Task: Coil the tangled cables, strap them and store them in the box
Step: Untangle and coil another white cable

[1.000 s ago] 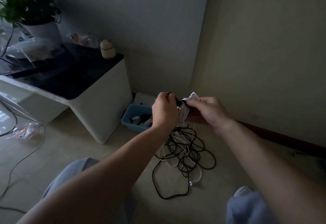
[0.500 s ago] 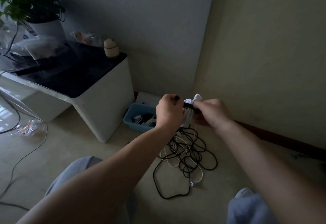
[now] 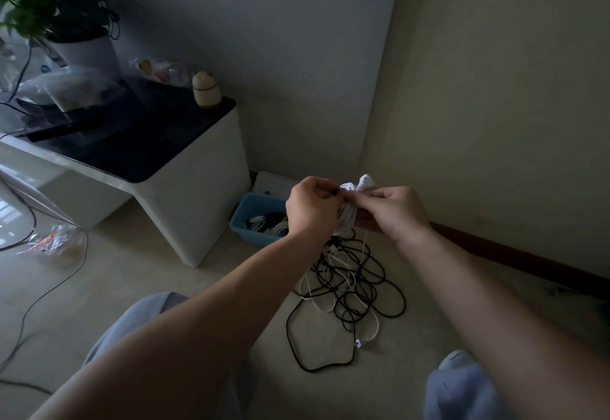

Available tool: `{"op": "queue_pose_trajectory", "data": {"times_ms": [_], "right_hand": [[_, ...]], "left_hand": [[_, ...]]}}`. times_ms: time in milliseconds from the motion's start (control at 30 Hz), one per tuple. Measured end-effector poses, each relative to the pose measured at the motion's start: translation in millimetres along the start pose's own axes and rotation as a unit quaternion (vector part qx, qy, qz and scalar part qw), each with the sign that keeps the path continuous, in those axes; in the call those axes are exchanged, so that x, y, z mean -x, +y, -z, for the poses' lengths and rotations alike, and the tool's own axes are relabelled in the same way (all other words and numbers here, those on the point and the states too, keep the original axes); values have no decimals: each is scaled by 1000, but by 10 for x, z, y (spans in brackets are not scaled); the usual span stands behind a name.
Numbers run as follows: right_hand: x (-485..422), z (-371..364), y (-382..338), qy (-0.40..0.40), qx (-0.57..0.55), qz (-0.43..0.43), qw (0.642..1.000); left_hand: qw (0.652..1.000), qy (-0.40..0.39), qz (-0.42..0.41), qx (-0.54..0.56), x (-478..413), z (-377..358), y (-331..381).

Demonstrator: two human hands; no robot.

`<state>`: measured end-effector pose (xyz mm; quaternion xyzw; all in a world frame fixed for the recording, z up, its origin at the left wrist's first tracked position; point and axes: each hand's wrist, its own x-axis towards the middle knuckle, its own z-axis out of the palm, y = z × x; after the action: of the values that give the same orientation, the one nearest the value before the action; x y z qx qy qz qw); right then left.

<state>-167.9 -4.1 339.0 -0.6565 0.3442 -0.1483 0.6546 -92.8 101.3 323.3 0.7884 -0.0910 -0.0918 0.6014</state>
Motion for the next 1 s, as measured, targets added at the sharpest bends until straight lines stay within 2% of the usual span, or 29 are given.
{"op": "queue_pose_trajectory", "data": {"times_ms": [167, 667, 833, 900, 1000], "right_hand": [[-51, 15, 29, 16, 29, -26, 999], [-63, 87, 22, 22, 88, -11, 996], [-88, 84, 65, -15, 30, -18, 999], [-93, 84, 65, -44, 7, -26, 999], [-107, 90, 75, -64, 1, -37, 997]], "left_hand": [[999, -21, 24, 18, 14, -5, 30], [995, -82, 50, -4, 104, -91, 49], [995, -48, 77, 37, 69, -65, 56], [997, -33, 69, 22, 19, -14, 67], [995, -43, 82, 40, -14, 45, 69]]}}
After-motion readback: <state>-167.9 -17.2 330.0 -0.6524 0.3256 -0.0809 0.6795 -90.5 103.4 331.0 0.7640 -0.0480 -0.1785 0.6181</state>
